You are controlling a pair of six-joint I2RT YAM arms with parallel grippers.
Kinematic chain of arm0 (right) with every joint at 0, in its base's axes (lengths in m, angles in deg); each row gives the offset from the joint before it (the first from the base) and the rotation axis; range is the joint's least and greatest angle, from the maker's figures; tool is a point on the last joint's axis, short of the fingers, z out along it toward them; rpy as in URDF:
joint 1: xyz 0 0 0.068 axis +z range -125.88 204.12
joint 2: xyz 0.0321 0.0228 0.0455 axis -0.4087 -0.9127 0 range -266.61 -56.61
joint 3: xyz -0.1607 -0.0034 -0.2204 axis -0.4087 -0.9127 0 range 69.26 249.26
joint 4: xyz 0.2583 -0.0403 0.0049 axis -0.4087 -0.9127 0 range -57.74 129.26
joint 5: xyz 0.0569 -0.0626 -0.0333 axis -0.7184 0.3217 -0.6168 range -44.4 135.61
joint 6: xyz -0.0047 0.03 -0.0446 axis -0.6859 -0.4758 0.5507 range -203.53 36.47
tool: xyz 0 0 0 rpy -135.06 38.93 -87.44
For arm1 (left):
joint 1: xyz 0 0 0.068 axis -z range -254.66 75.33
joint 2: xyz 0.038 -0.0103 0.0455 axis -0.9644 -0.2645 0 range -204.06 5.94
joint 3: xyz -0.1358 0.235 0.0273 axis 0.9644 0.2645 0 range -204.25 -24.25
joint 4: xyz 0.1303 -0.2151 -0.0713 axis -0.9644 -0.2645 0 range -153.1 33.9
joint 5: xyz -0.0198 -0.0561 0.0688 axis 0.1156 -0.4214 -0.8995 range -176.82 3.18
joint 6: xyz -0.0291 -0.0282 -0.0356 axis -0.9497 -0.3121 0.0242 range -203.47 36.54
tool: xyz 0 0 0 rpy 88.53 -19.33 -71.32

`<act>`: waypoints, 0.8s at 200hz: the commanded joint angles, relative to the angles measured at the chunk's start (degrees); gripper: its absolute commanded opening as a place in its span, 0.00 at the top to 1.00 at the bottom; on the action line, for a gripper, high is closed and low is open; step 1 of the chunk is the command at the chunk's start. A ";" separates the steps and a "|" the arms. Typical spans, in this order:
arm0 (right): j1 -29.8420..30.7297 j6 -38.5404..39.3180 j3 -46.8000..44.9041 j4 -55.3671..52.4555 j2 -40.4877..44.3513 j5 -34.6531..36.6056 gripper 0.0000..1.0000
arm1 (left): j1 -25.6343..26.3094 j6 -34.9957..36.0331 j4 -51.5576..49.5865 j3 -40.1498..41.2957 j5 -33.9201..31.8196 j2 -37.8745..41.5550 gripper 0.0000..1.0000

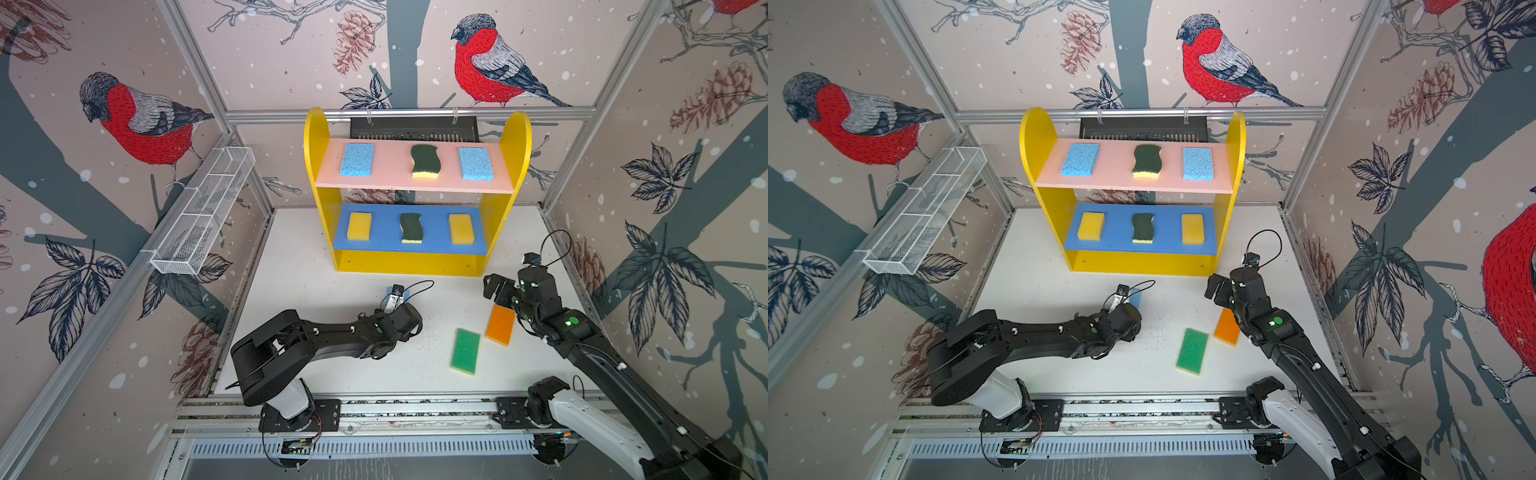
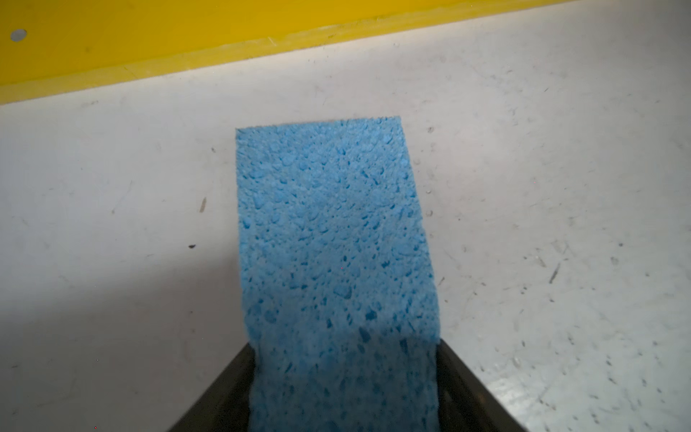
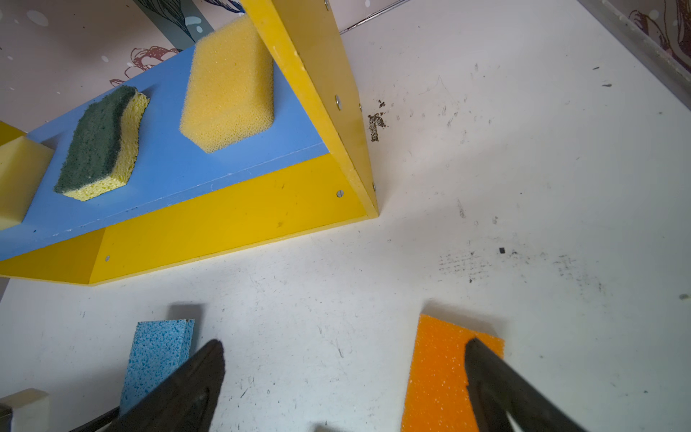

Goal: Arrange cleaning sponges on a shelf
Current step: Pick up the cleaning sponge from the center of the table.

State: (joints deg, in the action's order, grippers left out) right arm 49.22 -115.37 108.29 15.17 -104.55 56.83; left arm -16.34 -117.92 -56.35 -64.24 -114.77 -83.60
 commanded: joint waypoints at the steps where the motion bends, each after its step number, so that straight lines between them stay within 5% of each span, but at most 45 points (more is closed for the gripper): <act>1: 0.03 -0.34 -0.09 1.16 0.21 0.13 0.00 | 0.03 1.91 3.49 -0.32 -3.00 1.32 0.31; 160: 0.03 -0.74 -1.77 3.79 1.84 -4.39 0.00 | -6.56 10.32 14.75 -8.69 -3.24 -8.09 0.30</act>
State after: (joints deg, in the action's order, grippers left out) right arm 49.22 -115.39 106.65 16.89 -102.91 53.72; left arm -22.46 -109.88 -45.40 -71.98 -118.29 -90.64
